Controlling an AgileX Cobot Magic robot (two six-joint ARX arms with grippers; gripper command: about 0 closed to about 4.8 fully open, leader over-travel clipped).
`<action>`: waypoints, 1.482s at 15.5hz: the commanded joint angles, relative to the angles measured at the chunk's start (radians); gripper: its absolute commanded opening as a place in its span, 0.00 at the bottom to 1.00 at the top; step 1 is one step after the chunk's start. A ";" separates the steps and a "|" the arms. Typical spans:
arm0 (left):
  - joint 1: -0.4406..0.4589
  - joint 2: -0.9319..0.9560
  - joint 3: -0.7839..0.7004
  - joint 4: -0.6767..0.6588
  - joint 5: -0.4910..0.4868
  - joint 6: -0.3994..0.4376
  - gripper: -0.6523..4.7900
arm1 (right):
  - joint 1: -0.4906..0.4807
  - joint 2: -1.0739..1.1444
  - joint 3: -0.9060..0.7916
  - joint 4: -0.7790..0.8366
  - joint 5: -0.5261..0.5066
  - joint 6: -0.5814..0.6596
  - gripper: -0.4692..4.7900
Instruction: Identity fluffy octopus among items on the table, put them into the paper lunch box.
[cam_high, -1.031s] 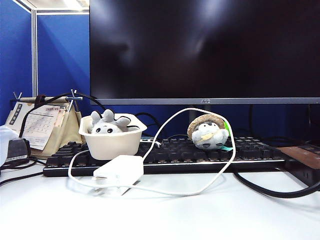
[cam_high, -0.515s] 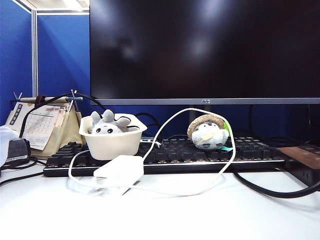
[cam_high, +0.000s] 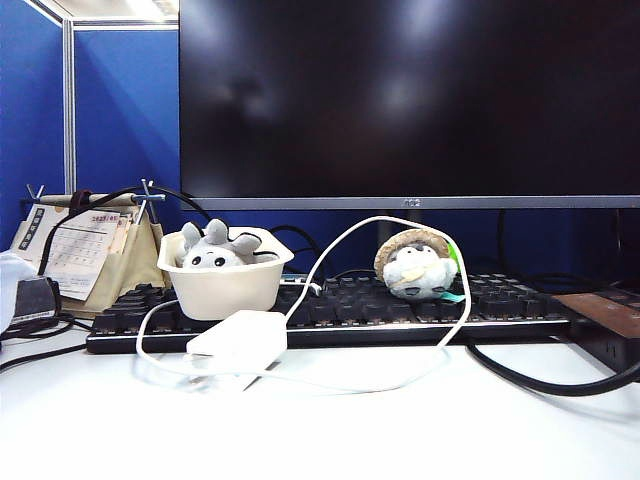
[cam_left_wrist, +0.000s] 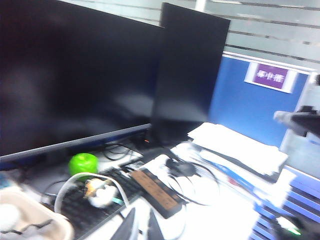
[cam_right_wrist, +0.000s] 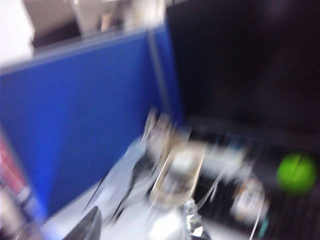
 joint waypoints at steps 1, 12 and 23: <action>0.002 0.001 0.001 0.087 -0.145 0.088 0.17 | -0.035 -0.018 -0.092 0.203 0.063 -0.049 0.49; 0.002 0.001 -0.206 0.202 -0.717 0.200 0.17 | -0.045 -0.015 -0.481 0.253 0.427 -0.049 0.49; 0.002 0.001 -0.229 -0.020 -0.716 0.199 0.17 | -0.045 -0.016 -0.494 0.112 0.426 -0.049 0.49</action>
